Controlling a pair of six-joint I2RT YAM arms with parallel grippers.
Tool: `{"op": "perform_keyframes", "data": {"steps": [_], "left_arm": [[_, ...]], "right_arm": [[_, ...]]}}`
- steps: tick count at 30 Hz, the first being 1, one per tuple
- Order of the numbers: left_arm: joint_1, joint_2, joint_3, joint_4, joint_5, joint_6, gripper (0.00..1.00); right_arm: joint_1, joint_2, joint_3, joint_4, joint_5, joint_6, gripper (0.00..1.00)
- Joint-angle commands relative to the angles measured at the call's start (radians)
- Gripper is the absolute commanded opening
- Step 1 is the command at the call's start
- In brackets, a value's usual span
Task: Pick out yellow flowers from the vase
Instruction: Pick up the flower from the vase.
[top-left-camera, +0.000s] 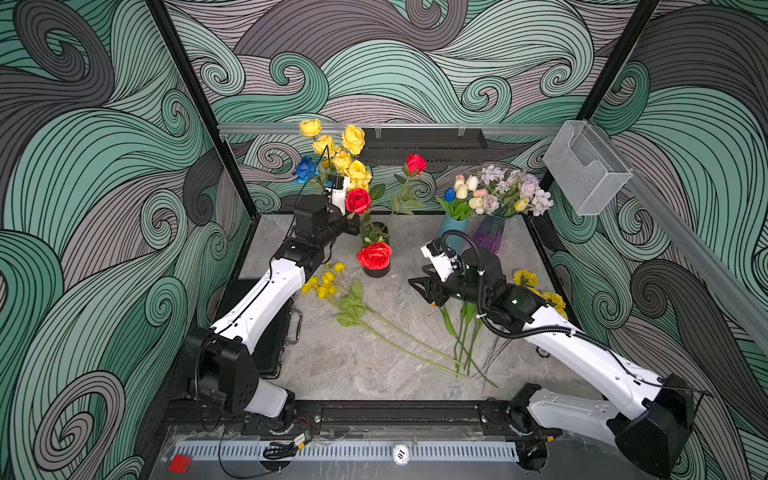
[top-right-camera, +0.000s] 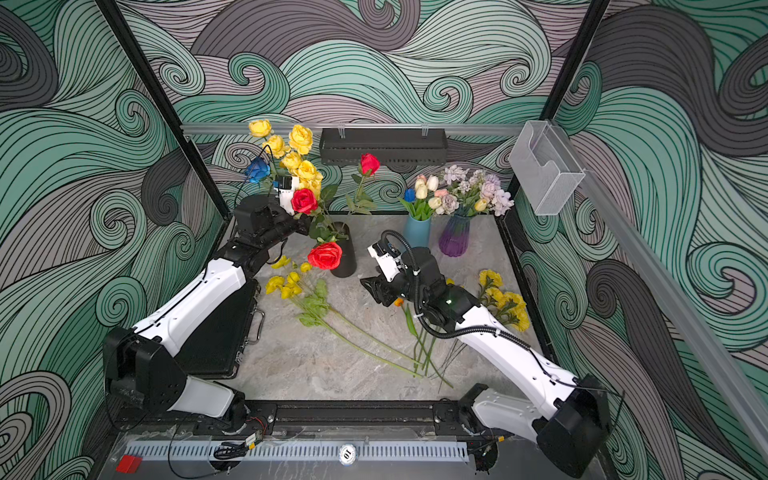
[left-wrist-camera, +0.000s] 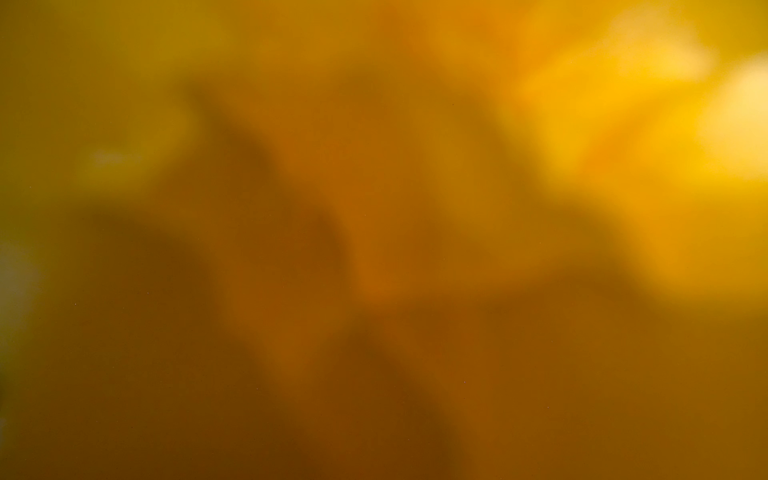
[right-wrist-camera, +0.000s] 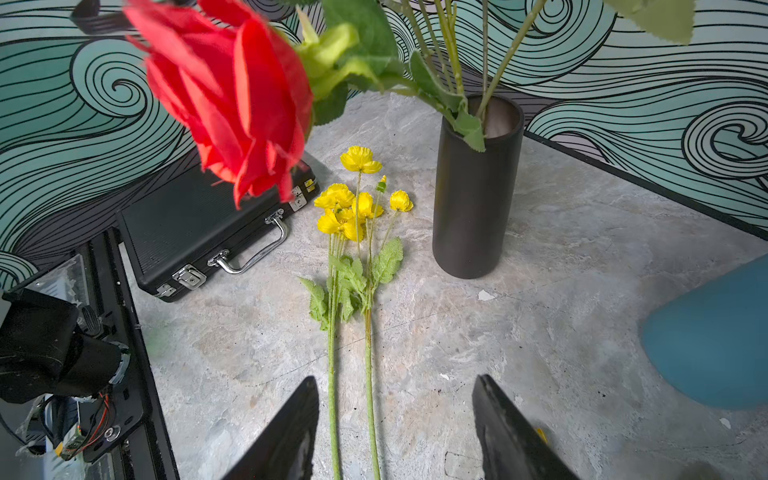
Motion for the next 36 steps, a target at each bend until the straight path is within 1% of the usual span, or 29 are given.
{"op": "perform_keyframes", "data": {"steps": [1,4,14,25,28,36], "left_arm": [[0.012,-0.026,0.073,-0.031,0.035,0.018,0.04],[0.017,-0.027,0.098,-0.052,0.056,0.016,0.04],[0.026,-0.025,0.184,-0.129,0.061,0.028,0.04],[0.032,-0.026,0.245,-0.168,0.046,0.041,0.04],[0.033,-0.026,0.260,-0.175,0.024,0.053,0.03],[0.034,-0.026,0.337,-0.209,0.008,0.074,0.03]], "right_arm": [[-0.006,-0.007,-0.008,0.027,-0.014,0.005,0.59],[-0.005,-0.011,-0.011,0.028,-0.013,0.004,0.59],[-0.005,-0.011,-0.014,0.032,-0.015,0.006,0.59],[-0.006,-0.010,-0.013,0.035,-0.017,0.012,0.59],[-0.006,-0.010,-0.013,0.038,-0.018,0.013,0.59],[-0.006,-0.016,-0.015,0.040,-0.013,0.012,0.59]]}}
